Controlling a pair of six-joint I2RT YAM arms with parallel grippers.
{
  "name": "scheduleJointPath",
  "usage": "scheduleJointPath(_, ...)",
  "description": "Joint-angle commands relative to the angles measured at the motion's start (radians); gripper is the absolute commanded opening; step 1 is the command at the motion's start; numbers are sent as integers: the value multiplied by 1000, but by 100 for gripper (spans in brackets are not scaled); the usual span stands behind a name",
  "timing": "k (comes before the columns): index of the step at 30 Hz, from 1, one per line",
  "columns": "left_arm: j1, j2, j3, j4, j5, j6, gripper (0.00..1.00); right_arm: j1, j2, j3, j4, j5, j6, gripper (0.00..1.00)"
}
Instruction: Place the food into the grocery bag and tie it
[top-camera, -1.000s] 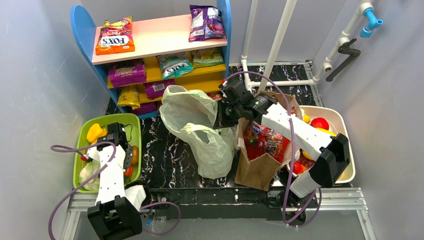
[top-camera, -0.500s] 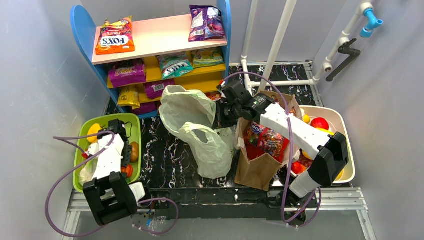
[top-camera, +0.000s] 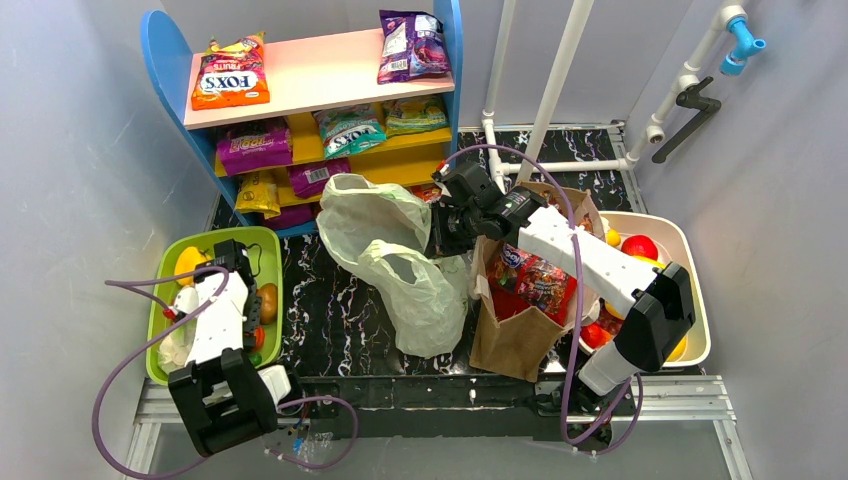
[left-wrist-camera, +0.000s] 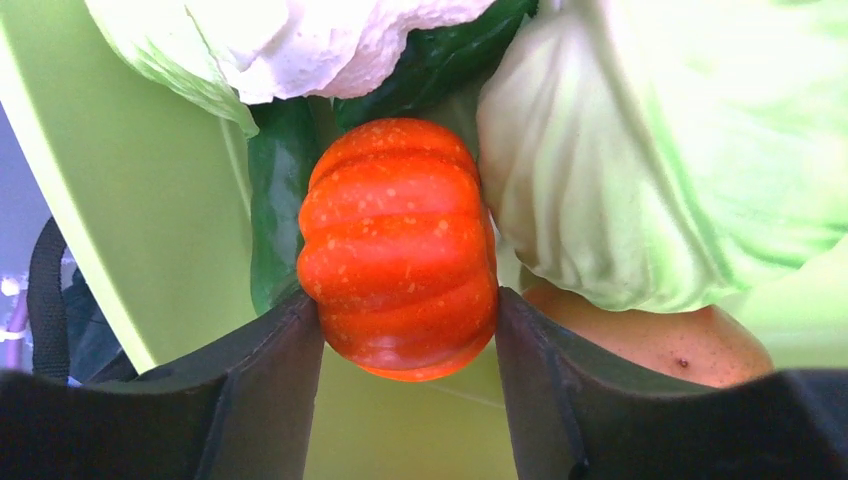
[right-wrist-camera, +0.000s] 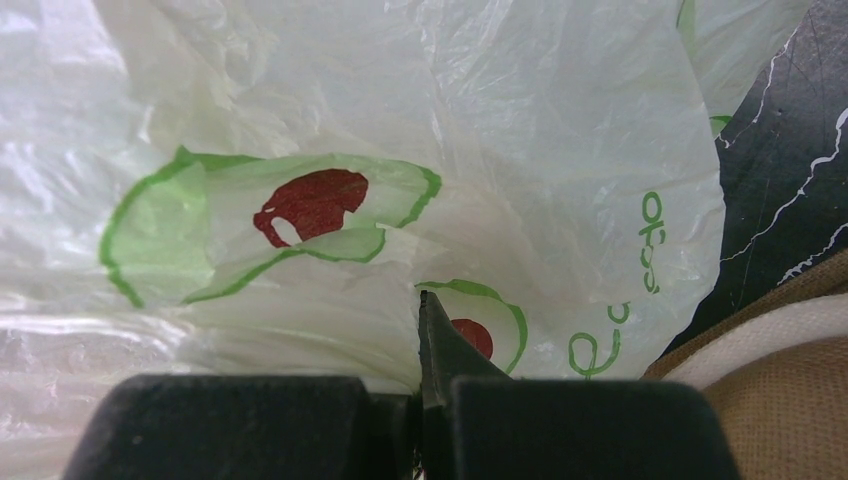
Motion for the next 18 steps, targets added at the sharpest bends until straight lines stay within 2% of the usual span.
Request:
scheduleJointPath(1,7,5,21,-20,-14,-13,41,-4,3,22,17,-14,-16,1)
scheduleJointPath(3,7,1,26,-26,-13,-9,34,-5,0,22,17,-13,-17,1)
scheduleJointPath(7,7,-28,48,-45,-9,11,31,-6,-4,22,13,-10,-18,1)
scheduleJointPath(10,7,-65,74,-41,-10,77,23,-7,-6,23,11,-8,-19,1)
scheduleJointPath(18,7,-116,169,-58,-14,241,14,-11,-19,19,12,-6,-18,1)
